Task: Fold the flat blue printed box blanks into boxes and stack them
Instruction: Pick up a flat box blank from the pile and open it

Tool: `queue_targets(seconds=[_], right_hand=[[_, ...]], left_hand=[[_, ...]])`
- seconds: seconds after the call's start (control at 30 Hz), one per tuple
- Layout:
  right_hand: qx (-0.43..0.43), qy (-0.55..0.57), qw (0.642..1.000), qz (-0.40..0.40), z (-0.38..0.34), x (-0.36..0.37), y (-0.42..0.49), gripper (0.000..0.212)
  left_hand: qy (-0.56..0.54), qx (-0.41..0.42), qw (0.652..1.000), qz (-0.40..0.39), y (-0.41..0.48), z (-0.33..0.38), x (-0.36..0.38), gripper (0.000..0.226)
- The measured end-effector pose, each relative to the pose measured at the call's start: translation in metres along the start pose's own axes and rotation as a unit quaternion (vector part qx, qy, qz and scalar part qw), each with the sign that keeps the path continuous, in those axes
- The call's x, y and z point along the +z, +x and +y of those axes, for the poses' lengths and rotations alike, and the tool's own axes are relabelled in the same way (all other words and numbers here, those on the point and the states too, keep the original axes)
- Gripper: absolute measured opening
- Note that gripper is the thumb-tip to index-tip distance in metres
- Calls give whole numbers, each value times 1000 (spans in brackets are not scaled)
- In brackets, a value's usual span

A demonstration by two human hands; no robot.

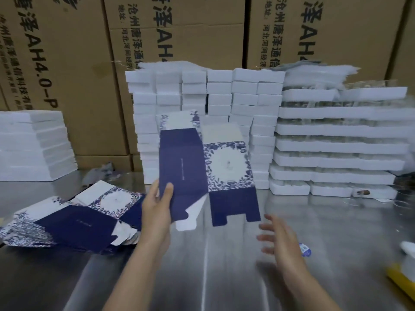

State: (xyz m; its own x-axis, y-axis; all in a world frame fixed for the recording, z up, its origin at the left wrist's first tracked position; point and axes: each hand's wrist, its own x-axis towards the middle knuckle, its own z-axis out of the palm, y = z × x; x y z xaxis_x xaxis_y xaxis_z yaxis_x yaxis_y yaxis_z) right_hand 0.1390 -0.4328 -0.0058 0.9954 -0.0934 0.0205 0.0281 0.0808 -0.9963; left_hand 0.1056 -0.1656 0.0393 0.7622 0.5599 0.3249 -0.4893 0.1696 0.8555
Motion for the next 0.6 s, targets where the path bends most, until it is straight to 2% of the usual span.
queue_targets(seconds=[0.07, 0.1, 0.2, 0.23, 0.33, 0.4, 0.5, 0.6], right_hand=[[-43, 43, 994, 96, 7, -2, 7, 28], [-50, 47, 991, 116, 13, -5, 8, 30], [-69, 4, 995, 75, 27, -12, 12, 39], [-84, -29, 995, 52, 29, -13, 12, 48], [-121, -168, 978, -4, 31, -10, 7, 102], [-147, -249, 957, -11, 31, -5, 3, 123], [-191, -285, 939, 19, 27, 0, 1, 127], [-216, -300, 928, 48, 24, 3, 0, 127]], left_hand=[[-21, -61, 997, -33, -12, -38, 17, 29], [-25, -81, 995, -45, -18, -53, 22, 24], [-7, -111, 992, -65, -31, -77, 22, 20], [-10, -116, 991, -64, -32, -78, 20, 20], [-4, -123, 990, -71, -34, -72, 18, 18], [-2, -121, 989, -82, -37, -68, 20, 19], [1, -127, 987, -100, -42, -63, 26, 32], [6, -131, 985, -115, -47, -56, 31, 30]])
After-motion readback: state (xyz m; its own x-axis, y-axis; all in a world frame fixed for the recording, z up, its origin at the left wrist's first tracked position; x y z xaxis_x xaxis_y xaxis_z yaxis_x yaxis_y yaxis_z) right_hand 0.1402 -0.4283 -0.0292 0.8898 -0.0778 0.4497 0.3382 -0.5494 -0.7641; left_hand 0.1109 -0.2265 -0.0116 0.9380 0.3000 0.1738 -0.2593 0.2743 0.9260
